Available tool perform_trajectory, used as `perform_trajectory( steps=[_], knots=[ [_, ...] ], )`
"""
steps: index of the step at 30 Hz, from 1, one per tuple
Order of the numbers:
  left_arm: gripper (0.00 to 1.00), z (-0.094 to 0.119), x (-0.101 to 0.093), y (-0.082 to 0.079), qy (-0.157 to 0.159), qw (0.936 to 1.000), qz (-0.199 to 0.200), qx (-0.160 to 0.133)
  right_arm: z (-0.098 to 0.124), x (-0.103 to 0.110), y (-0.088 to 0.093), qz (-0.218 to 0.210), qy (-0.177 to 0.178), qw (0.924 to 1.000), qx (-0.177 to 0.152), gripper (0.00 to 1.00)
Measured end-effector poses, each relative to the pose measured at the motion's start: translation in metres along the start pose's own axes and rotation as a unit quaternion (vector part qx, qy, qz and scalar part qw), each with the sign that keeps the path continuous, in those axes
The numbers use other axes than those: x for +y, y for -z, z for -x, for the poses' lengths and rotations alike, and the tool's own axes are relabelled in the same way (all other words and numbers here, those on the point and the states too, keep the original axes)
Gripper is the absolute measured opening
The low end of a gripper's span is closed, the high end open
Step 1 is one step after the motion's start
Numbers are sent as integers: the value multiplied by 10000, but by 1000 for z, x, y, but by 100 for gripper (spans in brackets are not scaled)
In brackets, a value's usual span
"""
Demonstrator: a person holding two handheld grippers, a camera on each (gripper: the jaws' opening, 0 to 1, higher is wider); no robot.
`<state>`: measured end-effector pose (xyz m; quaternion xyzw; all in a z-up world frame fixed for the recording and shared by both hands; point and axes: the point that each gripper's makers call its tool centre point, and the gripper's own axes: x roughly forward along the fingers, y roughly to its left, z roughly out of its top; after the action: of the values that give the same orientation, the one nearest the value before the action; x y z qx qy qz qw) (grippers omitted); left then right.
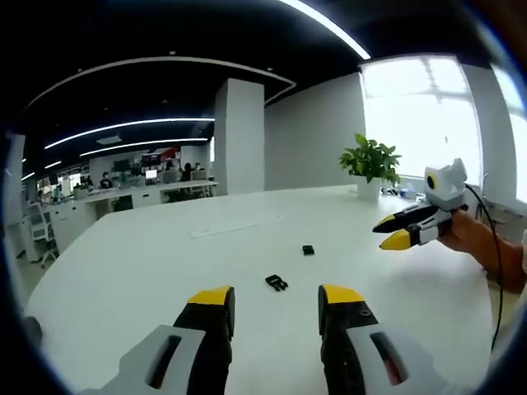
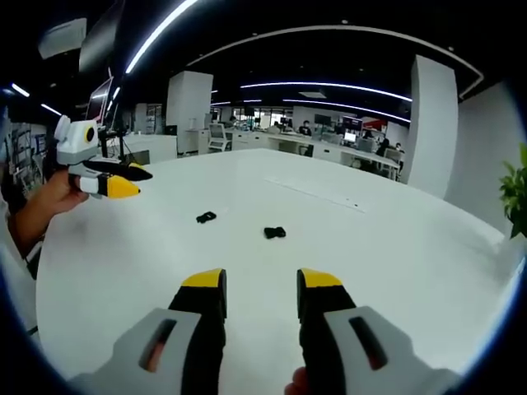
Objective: Snap the two parts of the plastic buckle together until the buckle closes and remains connected.
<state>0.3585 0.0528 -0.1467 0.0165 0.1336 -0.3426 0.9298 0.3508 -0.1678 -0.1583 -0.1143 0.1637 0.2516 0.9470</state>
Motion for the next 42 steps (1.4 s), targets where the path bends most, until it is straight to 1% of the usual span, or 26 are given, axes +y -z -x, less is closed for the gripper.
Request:
perform_trajectory(
  steps=[11,16,24,34,42],
  knots=[
    [39,-14,-5,5,163,9996,50,230,-10,0,1,0,-156,9998,106,32],
    [39,-20,-7,6,201,9994,-30,289,-15,1,1,12,-211,9997,145,32],
    [38,-26,-6,6,202,9992,-98,335,-22,-2,-2,17,-246,9996,151,32],
    [38,-36,-3,3,195,9990,-173,375,-31,-5,-1,16,-286,9993,226,31],
    [37,-42,-2,9,205,9985,-139,491,-35,-10,-2,22,-309,9992,255,30]
  ],
)
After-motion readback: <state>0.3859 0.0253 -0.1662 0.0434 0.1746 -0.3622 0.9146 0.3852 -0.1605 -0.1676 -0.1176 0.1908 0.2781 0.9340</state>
